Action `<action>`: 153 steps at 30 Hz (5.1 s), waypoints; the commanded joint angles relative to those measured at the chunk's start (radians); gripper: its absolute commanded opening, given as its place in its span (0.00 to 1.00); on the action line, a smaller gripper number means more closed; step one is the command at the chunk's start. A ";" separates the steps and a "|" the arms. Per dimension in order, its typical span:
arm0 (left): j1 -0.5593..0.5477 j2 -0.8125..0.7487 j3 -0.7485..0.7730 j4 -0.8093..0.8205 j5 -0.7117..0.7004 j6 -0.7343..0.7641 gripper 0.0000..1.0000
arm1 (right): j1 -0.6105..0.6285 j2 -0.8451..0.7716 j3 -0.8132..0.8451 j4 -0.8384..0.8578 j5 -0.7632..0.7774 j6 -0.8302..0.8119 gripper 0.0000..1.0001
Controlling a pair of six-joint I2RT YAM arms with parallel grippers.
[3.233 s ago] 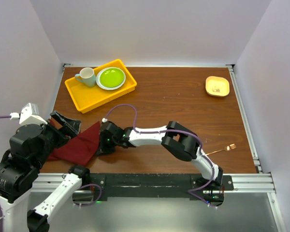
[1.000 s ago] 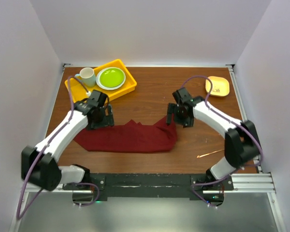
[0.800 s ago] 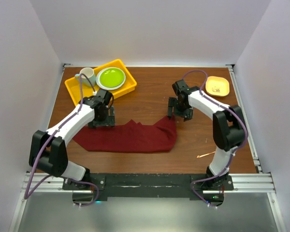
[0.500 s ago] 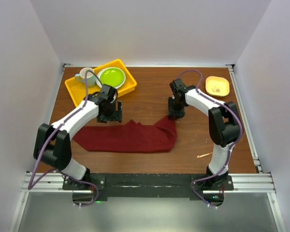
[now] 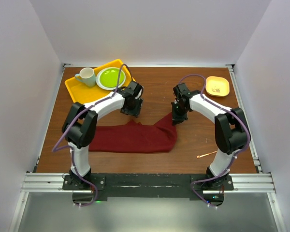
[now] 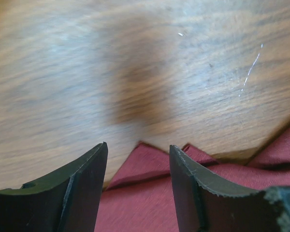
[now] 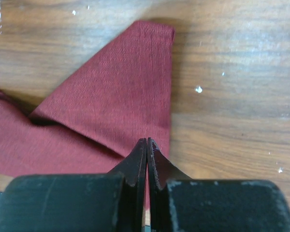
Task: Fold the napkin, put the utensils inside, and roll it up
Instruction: Flatten the napkin out
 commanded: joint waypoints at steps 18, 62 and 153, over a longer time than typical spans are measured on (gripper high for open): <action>-0.040 -0.017 -0.128 -0.009 0.016 -0.062 0.61 | -0.053 0.081 0.118 0.026 -0.073 -0.046 0.60; 0.140 -0.539 0.433 -0.165 -0.154 -0.250 0.00 | -0.063 -0.627 0.411 -0.195 0.292 -0.033 0.00; 0.032 -0.640 -0.628 0.060 0.043 -0.242 0.53 | -0.027 -0.118 -0.133 0.006 0.160 0.149 0.63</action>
